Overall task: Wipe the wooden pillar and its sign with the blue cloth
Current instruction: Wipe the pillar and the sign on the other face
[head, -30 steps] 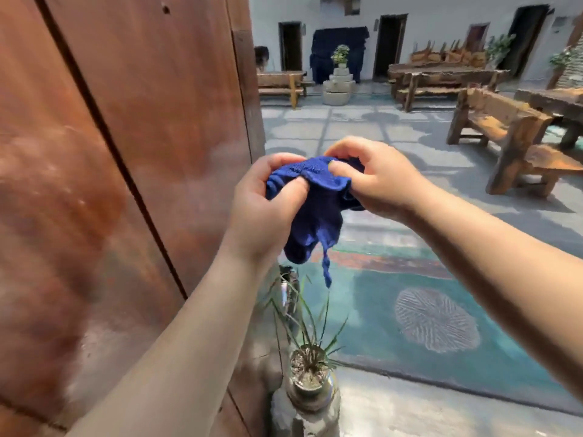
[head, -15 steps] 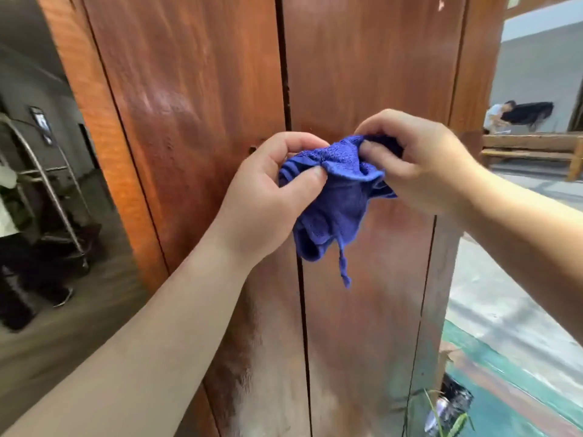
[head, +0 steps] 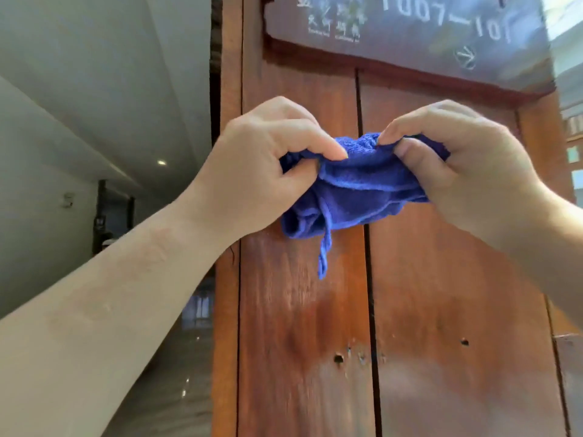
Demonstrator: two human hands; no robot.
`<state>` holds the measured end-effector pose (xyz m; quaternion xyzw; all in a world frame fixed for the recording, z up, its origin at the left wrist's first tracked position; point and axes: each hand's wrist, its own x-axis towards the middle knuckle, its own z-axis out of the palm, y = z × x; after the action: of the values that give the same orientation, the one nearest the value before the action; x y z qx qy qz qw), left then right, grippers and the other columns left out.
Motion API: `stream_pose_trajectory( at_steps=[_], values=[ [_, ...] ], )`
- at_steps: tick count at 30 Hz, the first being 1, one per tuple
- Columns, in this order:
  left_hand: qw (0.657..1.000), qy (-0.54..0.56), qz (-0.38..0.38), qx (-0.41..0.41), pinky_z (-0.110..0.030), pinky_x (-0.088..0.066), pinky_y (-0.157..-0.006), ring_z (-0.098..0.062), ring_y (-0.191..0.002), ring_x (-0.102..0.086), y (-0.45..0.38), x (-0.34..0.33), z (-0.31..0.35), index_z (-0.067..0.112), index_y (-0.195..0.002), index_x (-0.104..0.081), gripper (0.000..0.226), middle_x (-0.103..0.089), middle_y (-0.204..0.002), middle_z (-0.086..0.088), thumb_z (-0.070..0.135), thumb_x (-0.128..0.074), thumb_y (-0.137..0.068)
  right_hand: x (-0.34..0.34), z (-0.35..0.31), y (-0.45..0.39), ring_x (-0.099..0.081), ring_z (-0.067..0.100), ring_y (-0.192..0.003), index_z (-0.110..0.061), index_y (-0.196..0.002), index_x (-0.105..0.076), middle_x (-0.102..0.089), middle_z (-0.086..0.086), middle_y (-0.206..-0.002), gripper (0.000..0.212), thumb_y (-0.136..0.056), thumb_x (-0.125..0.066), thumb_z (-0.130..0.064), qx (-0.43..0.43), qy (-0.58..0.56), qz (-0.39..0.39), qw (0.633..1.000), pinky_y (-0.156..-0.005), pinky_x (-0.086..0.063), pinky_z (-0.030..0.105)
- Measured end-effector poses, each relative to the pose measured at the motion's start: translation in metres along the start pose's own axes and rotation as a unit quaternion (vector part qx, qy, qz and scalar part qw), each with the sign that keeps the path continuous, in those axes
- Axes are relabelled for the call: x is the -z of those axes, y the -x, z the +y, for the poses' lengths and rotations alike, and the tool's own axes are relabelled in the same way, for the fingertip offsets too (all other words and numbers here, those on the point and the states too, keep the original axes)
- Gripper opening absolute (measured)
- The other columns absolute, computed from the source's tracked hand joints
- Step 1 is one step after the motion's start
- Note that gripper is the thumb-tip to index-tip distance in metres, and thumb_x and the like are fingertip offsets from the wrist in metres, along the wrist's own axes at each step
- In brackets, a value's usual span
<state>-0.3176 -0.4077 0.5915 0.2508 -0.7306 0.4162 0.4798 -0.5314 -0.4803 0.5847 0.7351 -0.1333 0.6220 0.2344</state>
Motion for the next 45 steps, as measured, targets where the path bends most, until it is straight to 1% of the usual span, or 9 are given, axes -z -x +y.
stream_pose_trajectory(
  at_steps=[11,15,20,27,31,37,40,43,45],
  values=[
    [0.982,-0.114,0.104,-0.107,-0.013,-0.042,-0.074,-0.009,-0.080,-0.057,-0.061,0.034,-0.037,0.018,-0.087,-0.075,0.028,-0.062,-0.098,-0.005,-0.003,-0.058,-0.076,-0.009,0.002,-0.063,-0.053,0.019,-0.106,-0.011,-0.115,-0.066,-0.054,0.012,-0.120,0.033,-0.083,-0.057,-0.006,0.170,0.125,0.087,0.974,-0.096,-0.038,0.020],
    [0.976,-0.141,0.120,-0.114,-0.014,-0.041,-0.072,-0.012,-0.076,-0.056,-0.082,0.042,-0.055,0.017,-0.088,-0.075,0.025,-0.060,-0.098,-0.007,-0.001,-0.061,-0.078,-0.021,0.002,-0.088,-0.053,0.030,-0.116,-0.013,-0.122,-0.061,-0.047,0.012,-0.134,0.038,-0.085,-0.052,-0.013,0.153,0.177,0.095,0.968,-0.096,-0.044,0.036],
    [0.977,-0.146,0.133,-0.081,-0.008,-0.038,-0.069,-0.008,-0.077,-0.052,-0.109,0.050,-0.074,0.024,-0.088,-0.074,0.029,-0.057,-0.093,0.001,0.001,-0.061,-0.075,-0.031,-0.001,-0.117,-0.050,0.029,-0.123,-0.018,-0.132,-0.053,-0.038,0.008,-0.147,0.048,-0.085,-0.046,-0.023,0.112,0.223,0.086,0.965,-0.093,-0.046,0.035],
    [0.970,-0.189,0.135,-0.079,-0.006,-0.036,-0.070,-0.006,-0.079,-0.050,-0.149,0.048,-0.078,0.027,-0.090,-0.073,0.030,-0.058,-0.093,0.000,0.004,-0.059,-0.076,-0.037,0.010,-0.138,-0.027,0.026,-0.141,-0.022,-0.146,-0.028,-0.011,0.003,-0.159,0.063,-0.086,-0.029,-0.040,0.053,0.238,0.034,0.969,-0.110,-0.033,0.038],
    [0.948,-0.272,0.107,-0.124,-0.026,-0.039,-0.078,-0.026,-0.091,-0.053,-0.175,0.042,-0.070,0.024,-0.093,-0.073,0.033,-0.057,-0.094,-0.003,0.004,-0.054,-0.075,-0.030,0.025,-0.149,-0.006,0.023,-0.147,-0.023,-0.151,-0.010,0.008,-0.002,-0.160,0.065,-0.093,-0.030,-0.044,0.043,0.257,0.008,0.966,-0.116,-0.012,0.033],
    [0.908,-0.374,0.069,-0.176,-0.037,-0.037,-0.063,-0.029,-0.078,-0.045,-0.208,0.020,-0.060,0.016,-0.077,-0.071,0.028,-0.050,-0.087,-0.011,0.006,-0.045,-0.075,-0.022,0.049,-0.178,-0.006,0.024,-0.146,-0.020,-0.149,-0.016,0.003,0.002,-0.160,0.061,-0.094,-0.026,-0.046,0.040,0.200,0.028,0.979,-0.118,-0.008,0.035],
    [0.883,-0.448,0.024,-0.136,-0.043,-0.045,-0.068,-0.035,-0.081,-0.049,-0.235,0.020,-0.062,0.015,-0.080,-0.073,0.027,-0.053,-0.091,-0.014,0.010,-0.048,-0.072,-0.021,0.057,-0.210,-0.015,0.030,-0.143,-0.019,-0.138,-0.032,-0.010,0.006,-0.158,0.053,-0.092,-0.019,-0.043,0.034,0.170,0.019,0.985,-0.115,-0.021,0.044],
    [0.863,-0.500,-0.048,-0.048,-0.047,-0.047,-0.083,-0.035,-0.096,-0.053,-0.247,0.022,-0.064,0.020,-0.096,-0.074,0.036,-0.060,-0.106,-0.009,0.018,-0.045,-0.075,-0.020,0.057,-0.238,-0.024,0.032,-0.135,-0.017,-0.102,-0.036,-0.031,0.009,-0.144,0.020,-0.093,-0.020,-0.026,0.031,0.164,-0.042,0.985,-0.105,-0.032,0.051],
    [0.862,-0.500,-0.080,0.030,-0.042,-0.046,-0.090,-0.030,-0.107,-0.054,-0.242,0.018,-0.065,0.021,-0.104,-0.069,0.043,-0.062,-0.117,-0.004,0.027,-0.034,-0.079,-0.028,0.057,-0.242,-0.022,0.036,-0.134,-0.020,-0.113,-0.036,-0.026,0.011,-0.147,0.028,-0.092,-0.020,-0.028,0.025,0.168,-0.073,0.983,-0.107,-0.027,0.053]
  ],
)
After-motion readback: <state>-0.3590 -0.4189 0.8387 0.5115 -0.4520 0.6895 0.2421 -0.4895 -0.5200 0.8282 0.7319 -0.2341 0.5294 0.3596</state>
